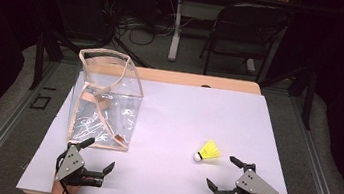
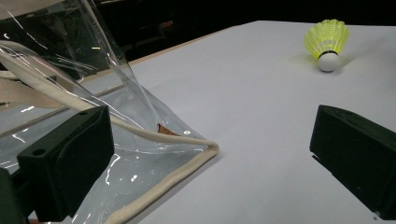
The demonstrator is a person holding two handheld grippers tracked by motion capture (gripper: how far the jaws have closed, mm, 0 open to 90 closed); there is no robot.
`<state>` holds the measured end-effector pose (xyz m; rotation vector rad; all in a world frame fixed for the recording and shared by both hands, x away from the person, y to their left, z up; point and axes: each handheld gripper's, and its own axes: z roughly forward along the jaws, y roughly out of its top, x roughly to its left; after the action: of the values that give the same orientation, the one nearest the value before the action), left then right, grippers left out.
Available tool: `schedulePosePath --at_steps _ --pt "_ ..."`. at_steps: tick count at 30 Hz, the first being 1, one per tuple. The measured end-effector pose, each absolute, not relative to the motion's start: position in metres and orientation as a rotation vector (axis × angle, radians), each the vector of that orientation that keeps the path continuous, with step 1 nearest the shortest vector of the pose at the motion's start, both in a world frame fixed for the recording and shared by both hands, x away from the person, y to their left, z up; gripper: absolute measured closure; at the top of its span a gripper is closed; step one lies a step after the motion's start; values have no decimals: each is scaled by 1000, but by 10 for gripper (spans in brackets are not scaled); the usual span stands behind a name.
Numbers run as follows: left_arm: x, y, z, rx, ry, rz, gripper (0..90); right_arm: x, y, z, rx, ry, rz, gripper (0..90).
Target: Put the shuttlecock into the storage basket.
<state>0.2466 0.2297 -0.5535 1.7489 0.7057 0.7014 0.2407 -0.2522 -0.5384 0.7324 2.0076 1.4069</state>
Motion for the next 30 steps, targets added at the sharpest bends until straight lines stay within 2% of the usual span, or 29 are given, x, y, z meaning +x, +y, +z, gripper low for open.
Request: schedulePosePath --at_steps 30 --pt "249 225 -549 1759 673 696 0 242 -250 -539 736 2017 1388 0"
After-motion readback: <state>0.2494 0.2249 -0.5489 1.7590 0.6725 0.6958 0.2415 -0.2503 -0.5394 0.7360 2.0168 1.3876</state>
